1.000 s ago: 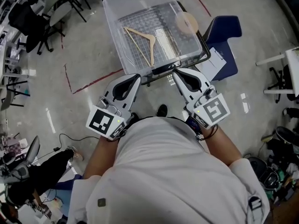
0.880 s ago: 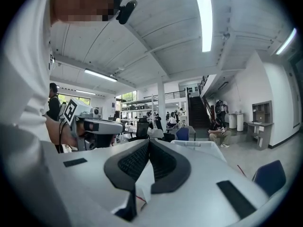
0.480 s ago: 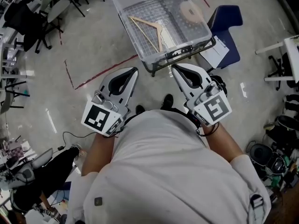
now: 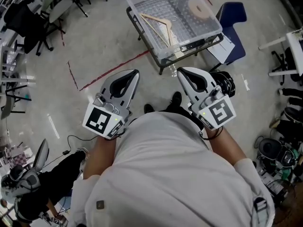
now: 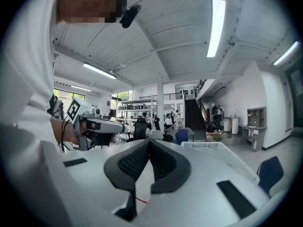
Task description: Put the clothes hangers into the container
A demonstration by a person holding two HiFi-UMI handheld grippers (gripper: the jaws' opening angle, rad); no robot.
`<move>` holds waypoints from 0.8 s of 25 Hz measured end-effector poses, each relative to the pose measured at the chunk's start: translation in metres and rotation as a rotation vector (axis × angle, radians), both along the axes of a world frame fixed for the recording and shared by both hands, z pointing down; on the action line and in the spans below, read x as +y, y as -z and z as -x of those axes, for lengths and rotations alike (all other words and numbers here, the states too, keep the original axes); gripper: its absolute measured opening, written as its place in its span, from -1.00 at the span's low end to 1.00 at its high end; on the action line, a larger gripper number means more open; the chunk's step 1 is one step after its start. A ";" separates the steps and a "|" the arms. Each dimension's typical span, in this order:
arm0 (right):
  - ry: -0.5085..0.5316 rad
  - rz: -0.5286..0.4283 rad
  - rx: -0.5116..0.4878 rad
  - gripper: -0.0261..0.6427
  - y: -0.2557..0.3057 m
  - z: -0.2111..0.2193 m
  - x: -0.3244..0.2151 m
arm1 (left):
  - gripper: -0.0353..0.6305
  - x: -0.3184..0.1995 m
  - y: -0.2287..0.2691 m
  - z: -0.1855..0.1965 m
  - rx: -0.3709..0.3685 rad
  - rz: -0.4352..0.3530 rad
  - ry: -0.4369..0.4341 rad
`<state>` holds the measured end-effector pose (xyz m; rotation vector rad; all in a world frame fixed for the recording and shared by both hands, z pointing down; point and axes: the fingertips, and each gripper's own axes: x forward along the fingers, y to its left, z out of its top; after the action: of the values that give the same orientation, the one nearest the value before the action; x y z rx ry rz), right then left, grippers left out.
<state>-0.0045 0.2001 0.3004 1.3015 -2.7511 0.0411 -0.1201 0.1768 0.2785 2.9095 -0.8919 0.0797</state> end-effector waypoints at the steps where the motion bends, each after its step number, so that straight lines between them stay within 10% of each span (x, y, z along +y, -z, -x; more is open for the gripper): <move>1: -0.007 0.000 -0.002 -0.86 -0.001 0.004 0.003 | -0.85 0.002 -0.001 0.006 -0.001 0.001 -0.001; 20: -0.059 -0.012 0.005 -0.86 0.003 0.045 0.026 | -0.85 0.023 -0.004 0.051 0.014 -0.007 -0.036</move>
<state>-0.0494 0.2266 0.2972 1.3840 -2.7122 0.0250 -0.1713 0.1993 0.2823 2.9292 -0.8391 0.0583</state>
